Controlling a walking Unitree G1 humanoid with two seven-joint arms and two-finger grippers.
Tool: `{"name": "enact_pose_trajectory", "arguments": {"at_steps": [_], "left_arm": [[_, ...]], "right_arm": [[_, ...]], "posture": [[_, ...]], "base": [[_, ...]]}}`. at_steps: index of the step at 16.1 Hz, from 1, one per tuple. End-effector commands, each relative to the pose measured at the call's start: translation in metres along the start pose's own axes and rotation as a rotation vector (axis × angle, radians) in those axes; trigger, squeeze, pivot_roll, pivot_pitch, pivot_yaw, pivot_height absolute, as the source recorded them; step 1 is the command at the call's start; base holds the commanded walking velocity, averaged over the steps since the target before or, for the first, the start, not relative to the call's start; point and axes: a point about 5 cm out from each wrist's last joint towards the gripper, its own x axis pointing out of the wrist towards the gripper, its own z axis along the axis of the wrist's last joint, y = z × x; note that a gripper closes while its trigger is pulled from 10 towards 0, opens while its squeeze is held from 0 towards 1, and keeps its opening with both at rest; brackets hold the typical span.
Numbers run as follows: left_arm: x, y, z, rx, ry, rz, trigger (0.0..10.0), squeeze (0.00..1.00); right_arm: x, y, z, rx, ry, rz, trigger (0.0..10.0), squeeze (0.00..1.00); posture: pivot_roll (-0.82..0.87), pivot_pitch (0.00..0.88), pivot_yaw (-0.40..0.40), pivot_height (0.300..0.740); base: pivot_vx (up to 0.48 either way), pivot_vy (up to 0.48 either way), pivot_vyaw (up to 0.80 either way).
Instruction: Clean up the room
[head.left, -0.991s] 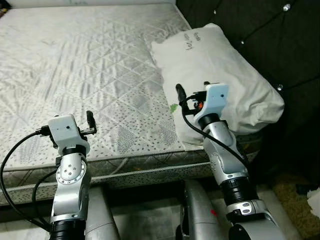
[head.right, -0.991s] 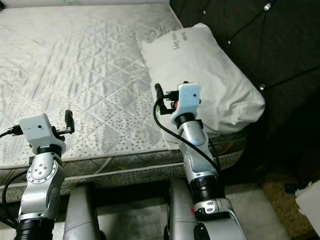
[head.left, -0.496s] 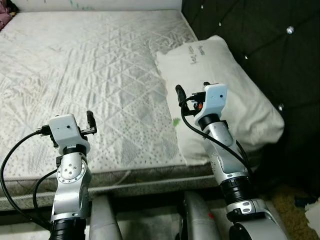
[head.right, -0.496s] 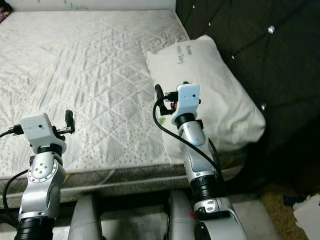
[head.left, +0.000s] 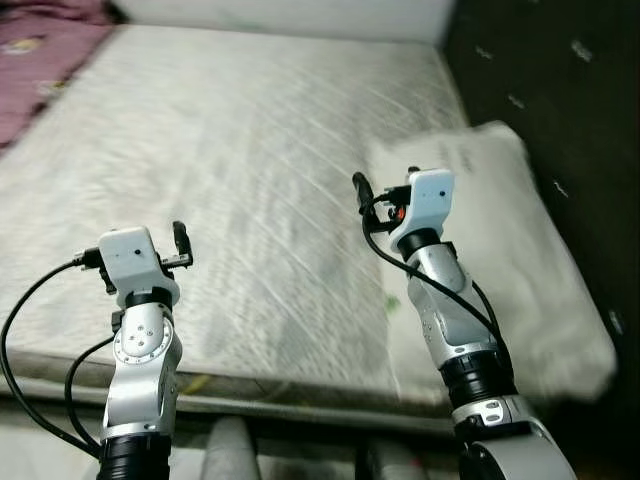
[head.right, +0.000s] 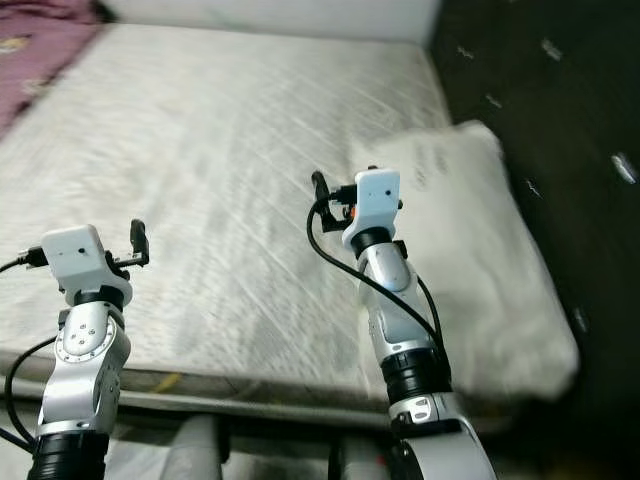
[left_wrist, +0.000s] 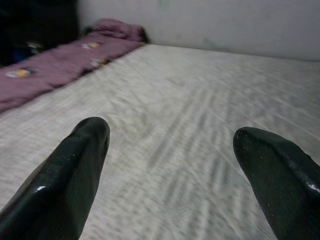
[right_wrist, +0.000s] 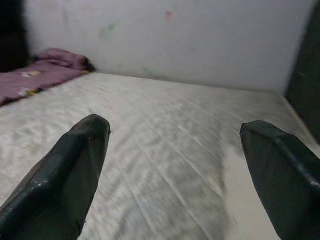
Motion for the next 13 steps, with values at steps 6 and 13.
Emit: {"name": "enact_pose_trajectory", "arguments": {"at_steps": [6, 13], "left_arm": [[0.0012, -0.0032, -0.0016, 0.005, 0.013, -0.017, 10.0, 0.00], [0.0016, -0.0033, -0.0007, -0.030, 0.012, -0.021, 10.0, 0.00]], "right_arm": [[-0.0022, -0.0115, -0.0039, -0.031, 0.011, -0.043, 10.0, 0.00], [-0.0020, -0.0118, -0.0070, -0.040, 0.021, -0.044, 10.0, 0.00]], "posture": [[-0.06, 0.000, -0.037, 0.740], [-0.06, 0.000, -0.037, 0.740]], "base": [[0.000, 0.000, 0.00], [0.000, 0.000, 0.00]]}}
